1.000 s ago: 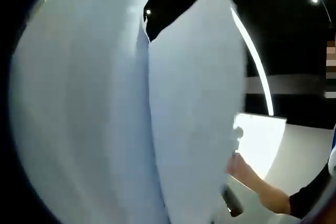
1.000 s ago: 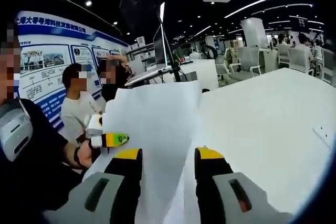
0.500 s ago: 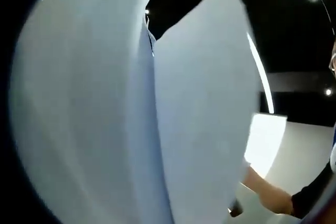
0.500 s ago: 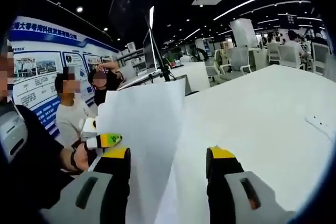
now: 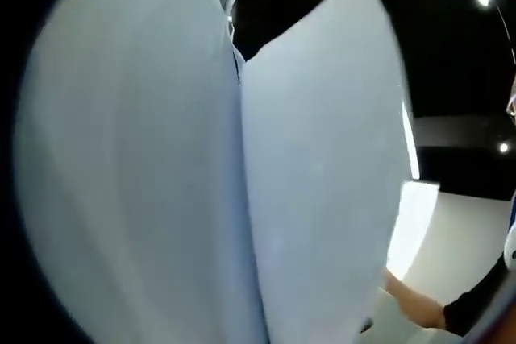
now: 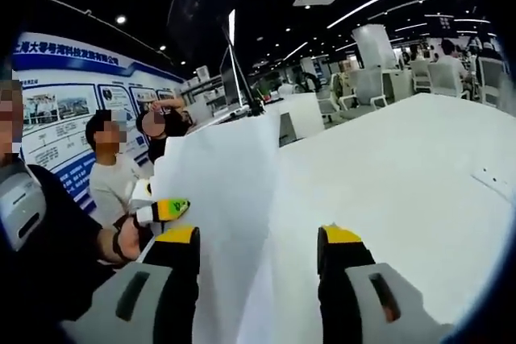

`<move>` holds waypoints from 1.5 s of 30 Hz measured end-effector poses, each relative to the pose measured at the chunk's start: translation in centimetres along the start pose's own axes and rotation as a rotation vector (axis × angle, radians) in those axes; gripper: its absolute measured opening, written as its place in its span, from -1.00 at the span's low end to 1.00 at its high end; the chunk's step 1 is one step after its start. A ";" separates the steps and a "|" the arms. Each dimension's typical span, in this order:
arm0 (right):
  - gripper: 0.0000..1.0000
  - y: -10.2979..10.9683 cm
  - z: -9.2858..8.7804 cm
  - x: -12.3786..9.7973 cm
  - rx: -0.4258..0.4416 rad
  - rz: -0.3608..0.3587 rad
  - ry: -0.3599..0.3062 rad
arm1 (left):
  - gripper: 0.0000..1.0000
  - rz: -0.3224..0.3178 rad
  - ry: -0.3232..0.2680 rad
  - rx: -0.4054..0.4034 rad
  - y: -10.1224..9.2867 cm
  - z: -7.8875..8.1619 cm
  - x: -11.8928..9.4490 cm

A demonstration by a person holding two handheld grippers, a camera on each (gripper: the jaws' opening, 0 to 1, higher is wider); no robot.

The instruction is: Organize the stack of printing papers by aligning and flattening the scattered papers on the table

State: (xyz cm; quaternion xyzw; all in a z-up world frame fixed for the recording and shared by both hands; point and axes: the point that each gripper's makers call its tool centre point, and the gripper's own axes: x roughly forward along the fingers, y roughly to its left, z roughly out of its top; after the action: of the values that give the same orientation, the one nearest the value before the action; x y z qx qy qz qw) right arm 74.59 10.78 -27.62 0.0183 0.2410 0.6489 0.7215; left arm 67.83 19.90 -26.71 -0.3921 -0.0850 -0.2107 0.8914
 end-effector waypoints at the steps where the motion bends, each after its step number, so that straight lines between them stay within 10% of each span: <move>1: 0.09 0.1 -0.1 0.0 0.002 0.005 0.000 | -0.88 -0.001 -0.002 -0.003 0.0 0.0 0.0; 45: 0.24 1.0 -2.3 1.3 0.082 0.160 -0.016 | -0.88 -0.027 -0.022 -0.021 -1.6 0.1 -0.2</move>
State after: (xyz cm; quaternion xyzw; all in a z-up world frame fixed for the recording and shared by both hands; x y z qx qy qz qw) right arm 72.89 11.52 -29.71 0.0720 0.2595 0.6941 0.6676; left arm 66.91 19.03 -25.65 -0.4027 -0.0978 -0.2193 0.8833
